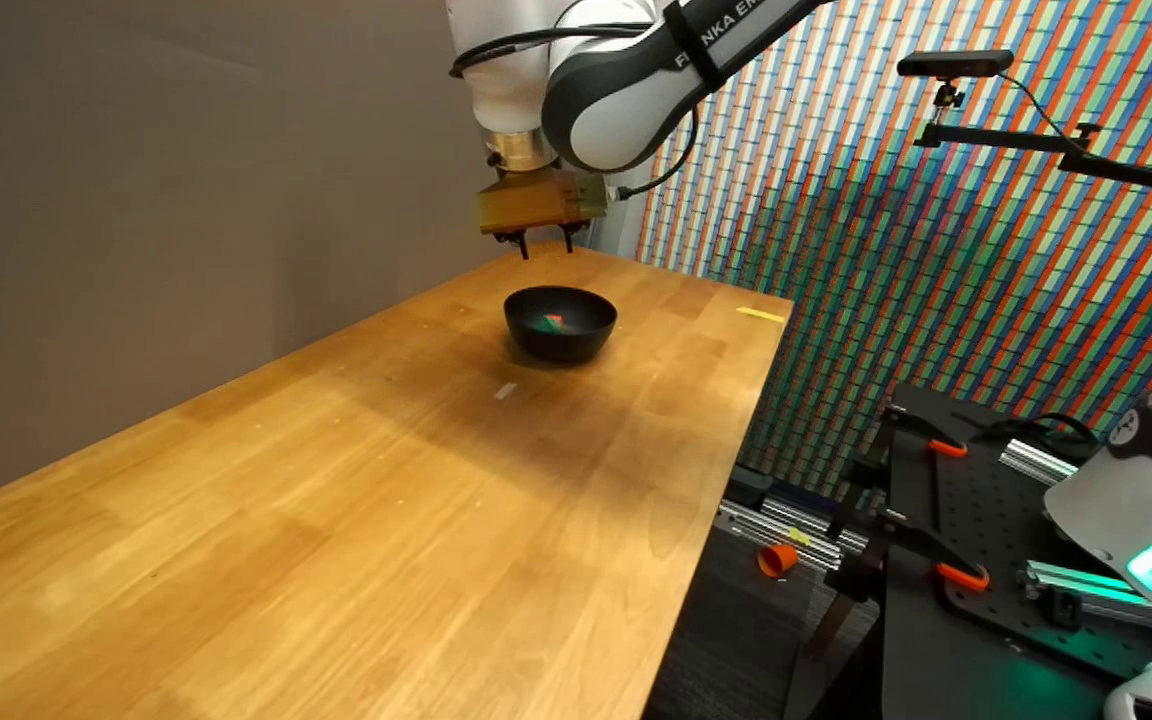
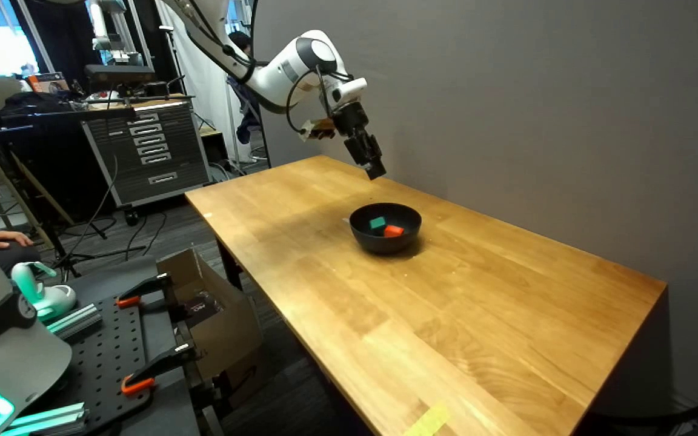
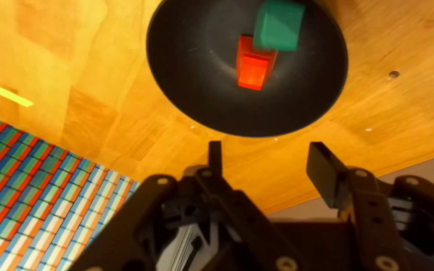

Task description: Put the coloured blocks in the bowl

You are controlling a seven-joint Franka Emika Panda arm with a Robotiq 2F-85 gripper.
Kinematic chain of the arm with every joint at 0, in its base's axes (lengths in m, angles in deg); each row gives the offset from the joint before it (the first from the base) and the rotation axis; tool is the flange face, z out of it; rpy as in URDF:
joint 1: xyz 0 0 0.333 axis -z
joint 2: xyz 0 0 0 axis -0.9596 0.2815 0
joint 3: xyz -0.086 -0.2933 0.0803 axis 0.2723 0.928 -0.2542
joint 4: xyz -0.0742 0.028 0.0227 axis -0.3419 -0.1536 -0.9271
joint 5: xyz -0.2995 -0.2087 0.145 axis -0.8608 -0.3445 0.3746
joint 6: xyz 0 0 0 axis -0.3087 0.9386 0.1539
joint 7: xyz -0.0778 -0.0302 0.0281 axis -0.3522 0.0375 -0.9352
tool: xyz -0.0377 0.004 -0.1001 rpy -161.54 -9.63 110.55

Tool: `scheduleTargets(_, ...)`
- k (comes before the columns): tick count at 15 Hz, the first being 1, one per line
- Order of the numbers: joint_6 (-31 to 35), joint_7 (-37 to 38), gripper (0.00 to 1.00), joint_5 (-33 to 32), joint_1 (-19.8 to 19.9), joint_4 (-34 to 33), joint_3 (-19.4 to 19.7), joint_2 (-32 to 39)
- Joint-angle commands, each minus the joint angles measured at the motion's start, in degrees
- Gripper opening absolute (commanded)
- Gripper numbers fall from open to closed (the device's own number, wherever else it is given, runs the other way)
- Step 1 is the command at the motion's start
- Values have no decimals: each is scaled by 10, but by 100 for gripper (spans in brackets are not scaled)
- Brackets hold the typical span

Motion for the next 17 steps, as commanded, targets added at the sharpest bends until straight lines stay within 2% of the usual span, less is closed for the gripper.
scheduleTargets(1,-3,24,95,-23,21,77,-44,-73)
scheduleTargets(3,51,-8,100,18,53,139,-88,-118)
scheduleTargets(8,151,-65,100,80,94,290,-164,-234)
scheduleTargets(12,171,-209,100,177,124,409,-217,-350)
scheduleTargets(13,145,-137,100,133,111,326,-205,-267)
scheduleTargets(15,143,-146,100,140,116,346,-214,-290)
scheduleTargets(17,143,-146,100,140,115,341,-212,-279)
